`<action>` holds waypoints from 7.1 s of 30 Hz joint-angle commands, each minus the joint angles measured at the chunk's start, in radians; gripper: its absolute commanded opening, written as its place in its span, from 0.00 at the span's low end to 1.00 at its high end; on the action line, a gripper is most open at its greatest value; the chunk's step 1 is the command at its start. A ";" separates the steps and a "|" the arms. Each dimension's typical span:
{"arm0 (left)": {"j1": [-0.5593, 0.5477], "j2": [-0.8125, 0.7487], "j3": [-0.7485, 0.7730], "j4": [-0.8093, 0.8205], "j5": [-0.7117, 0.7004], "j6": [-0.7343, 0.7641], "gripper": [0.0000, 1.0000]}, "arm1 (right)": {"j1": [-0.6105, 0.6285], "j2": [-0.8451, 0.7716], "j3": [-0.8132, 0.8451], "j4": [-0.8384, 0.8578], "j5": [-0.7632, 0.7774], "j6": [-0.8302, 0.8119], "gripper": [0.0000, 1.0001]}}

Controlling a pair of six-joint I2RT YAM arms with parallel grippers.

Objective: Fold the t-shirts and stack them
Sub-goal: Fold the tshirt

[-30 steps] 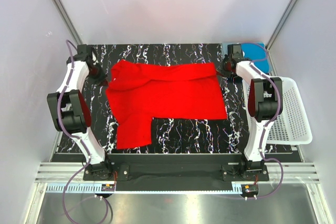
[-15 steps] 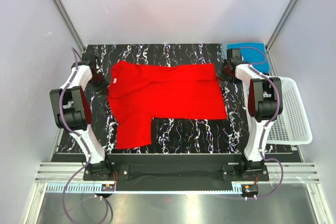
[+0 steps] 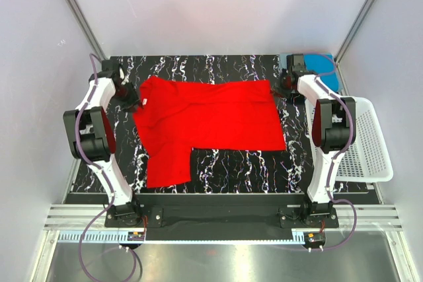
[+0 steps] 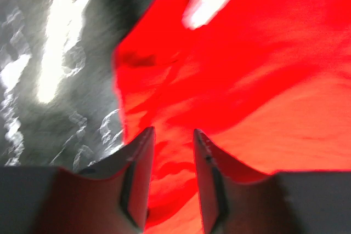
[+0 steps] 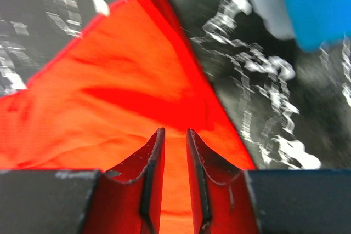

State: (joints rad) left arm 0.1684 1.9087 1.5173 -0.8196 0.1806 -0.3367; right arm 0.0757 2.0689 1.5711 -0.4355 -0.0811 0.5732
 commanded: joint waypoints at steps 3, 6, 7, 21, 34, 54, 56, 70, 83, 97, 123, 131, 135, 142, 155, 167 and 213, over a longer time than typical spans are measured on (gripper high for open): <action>-0.026 0.111 0.153 0.186 0.216 0.045 0.42 | -0.002 0.057 0.156 0.006 -0.098 -0.006 0.29; -0.027 0.197 0.247 0.229 0.218 0.053 0.44 | -0.004 0.086 0.168 0.081 -0.192 -0.015 0.31; -0.027 0.220 0.273 0.237 0.215 0.053 0.45 | -0.001 0.098 0.176 0.107 -0.213 -0.022 0.31; -0.030 0.492 0.478 0.153 0.114 -0.010 0.48 | 0.001 0.304 0.340 -0.029 -0.028 -0.018 0.24; -0.029 0.492 0.497 0.060 -0.104 -0.085 0.43 | -0.001 0.283 0.311 -0.078 0.205 -0.007 0.25; -0.107 -0.080 -0.080 0.214 0.150 0.105 0.52 | 0.246 -0.003 0.273 -0.040 -0.019 -0.061 0.44; -0.150 -0.099 -0.115 0.247 0.192 0.163 0.52 | 0.298 -0.027 0.230 -0.014 -0.046 -0.059 0.44; -0.288 -0.027 -0.129 0.281 -0.053 0.349 0.60 | 0.331 -0.205 0.020 0.034 -0.051 -0.064 0.44; -0.317 0.046 -0.020 0.200 -0.165 0.340 0.01 | 0.328 -0.239 0.009 0.020 -0.039 -0.099 0.45; -0.357 0.016 0.104 -0.101 -0.187 0.162 0.00 | 0.322 -0.213 0.010 0.012 -0.054 -0.093 0.45; -0.374 -0.034 -0.014 -0.014 -0.018 -0.194 0.21 | 0.322 -0.190 -0.010 0.021 -0.077 -0.073 0.45; -0.294 -0.120 -0.034 0.120 0.008 -0.160 0.48 | 0.322 -0.188 -0.011 0.018 -0.092 -0.061 0.45; -0.173 -0.102 -0.040 0.236 0.086 -0.147 0.49 | 0.334 -0.181 -0.023 0.040 -0.120 0.014 0.45; -0.064 0.045 0.040 0.353 0.129 -0.145 0.45 | 0.443 -0.080 0.056 -0.020 0.001 0.203 0.46; -0.017 0.305 0.251 0.491 0.204 -0.110 0.51 | 0.650 0.169 0.229 0.175 -0.057 0.451 0.46; 0.006 0.398 0.328 0.528 0.263 -0.094 0.52 | 0.731 0.347 0.424 0.158 -0.074 0.470 0.50; 0.011 0.271 0.196 0.410 0.148 -0.142 0.00 | 0.766 0.281 0.483 0.092 -0.039 0.366 0.00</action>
State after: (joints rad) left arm 0.1734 2.2120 1.7077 -0.3725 0.3603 -0.4728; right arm 0.8314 2.4676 2.0418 -0.3401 -0.1509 0.9859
